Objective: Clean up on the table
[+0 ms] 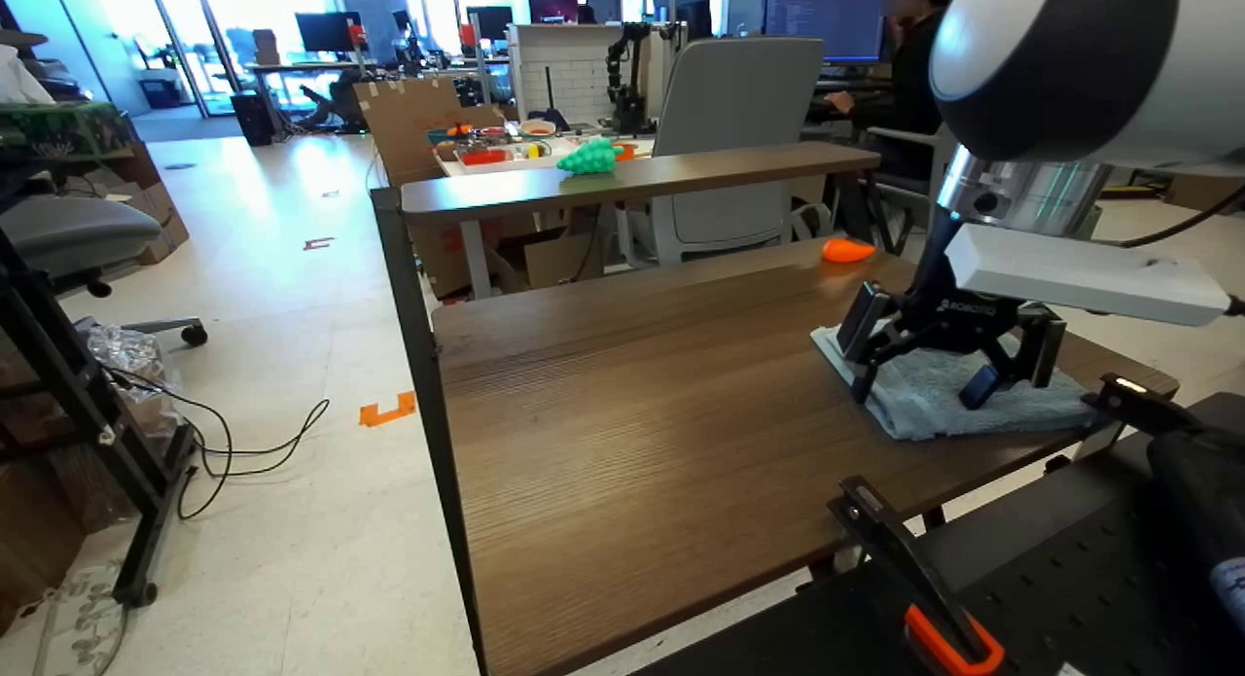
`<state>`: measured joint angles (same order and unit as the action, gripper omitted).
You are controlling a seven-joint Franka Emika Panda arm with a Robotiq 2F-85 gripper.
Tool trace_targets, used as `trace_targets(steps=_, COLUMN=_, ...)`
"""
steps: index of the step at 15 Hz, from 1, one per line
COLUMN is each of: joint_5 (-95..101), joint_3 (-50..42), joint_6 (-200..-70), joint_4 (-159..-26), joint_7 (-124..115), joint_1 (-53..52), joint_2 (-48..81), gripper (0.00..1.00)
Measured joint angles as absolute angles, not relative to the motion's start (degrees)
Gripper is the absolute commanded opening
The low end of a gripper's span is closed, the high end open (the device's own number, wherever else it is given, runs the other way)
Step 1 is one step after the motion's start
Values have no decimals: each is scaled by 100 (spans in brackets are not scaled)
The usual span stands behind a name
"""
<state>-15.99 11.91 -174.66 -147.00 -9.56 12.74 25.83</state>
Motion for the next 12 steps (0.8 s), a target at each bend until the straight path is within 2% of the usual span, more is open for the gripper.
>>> trace_targets(steps=3, joint_5=-2041, joint_3=2107, joint_6=-17466, joint_4=-14510, joint_7=-834, joint_1=1953, joint_2=2840, gripper=100)
trace_targets(steps=7, joint_5=-2227, joint_3=2747, joint_6=-17561, joint_4=-14448, joint_7=-672, joint_1=2487, joint_2=3020, gripper=100)
trace_targets(steps=12, joint_5=-2395, joint_3=3343, joint_6=-17563, joint_4=-14779, joint_7=-613, joint_1=3131, joint_2=2317, gripper=100)
